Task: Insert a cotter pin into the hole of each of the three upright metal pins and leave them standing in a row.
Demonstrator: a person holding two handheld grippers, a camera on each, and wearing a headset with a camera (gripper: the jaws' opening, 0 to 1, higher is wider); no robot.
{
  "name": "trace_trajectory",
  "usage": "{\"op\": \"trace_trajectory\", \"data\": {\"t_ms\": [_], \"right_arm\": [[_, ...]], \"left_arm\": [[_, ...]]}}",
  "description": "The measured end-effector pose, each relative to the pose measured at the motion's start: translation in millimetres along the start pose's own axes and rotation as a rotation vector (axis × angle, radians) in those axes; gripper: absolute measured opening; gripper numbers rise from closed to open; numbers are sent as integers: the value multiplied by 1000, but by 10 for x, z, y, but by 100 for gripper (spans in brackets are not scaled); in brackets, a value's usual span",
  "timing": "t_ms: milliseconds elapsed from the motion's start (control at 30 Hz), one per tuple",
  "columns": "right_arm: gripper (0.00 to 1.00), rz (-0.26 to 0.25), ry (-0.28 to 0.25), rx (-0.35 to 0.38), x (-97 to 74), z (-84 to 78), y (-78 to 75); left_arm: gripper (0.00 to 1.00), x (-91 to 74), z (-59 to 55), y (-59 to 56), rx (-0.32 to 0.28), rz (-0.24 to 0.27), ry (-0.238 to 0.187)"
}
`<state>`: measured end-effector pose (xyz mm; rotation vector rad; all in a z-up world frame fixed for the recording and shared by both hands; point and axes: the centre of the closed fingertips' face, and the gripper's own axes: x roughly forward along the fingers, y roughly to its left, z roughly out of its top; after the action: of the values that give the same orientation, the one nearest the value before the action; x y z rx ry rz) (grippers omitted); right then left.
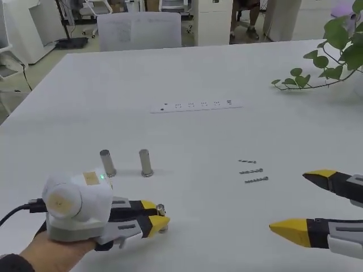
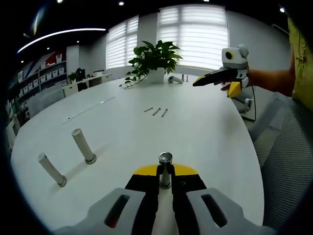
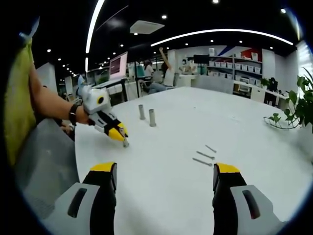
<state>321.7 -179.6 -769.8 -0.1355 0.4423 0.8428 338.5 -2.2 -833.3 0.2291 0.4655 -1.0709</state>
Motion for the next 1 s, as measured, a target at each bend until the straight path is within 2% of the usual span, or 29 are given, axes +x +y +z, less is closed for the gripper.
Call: {"op": "trace_trajectory", "data": {"t_ms": [300, 433, 667, 1000], "right_arm": [[82, 8, 7, -3, 25, -17, 29], [82, 8, 6, -4, 22, -15, 31], [82, 5, 4, -5, 14, -15, 27], [80, 9, 2, -8, 5, 7, 22]], "left_arm": [[8, 8, 10, -34, 1, -11, -11], [15, 6, 23, -36, -15, -14, -18], [19, -13, 31, -25, -23, -10, -14], [41, -215, 180, -92, -79, -13, -30]]}}
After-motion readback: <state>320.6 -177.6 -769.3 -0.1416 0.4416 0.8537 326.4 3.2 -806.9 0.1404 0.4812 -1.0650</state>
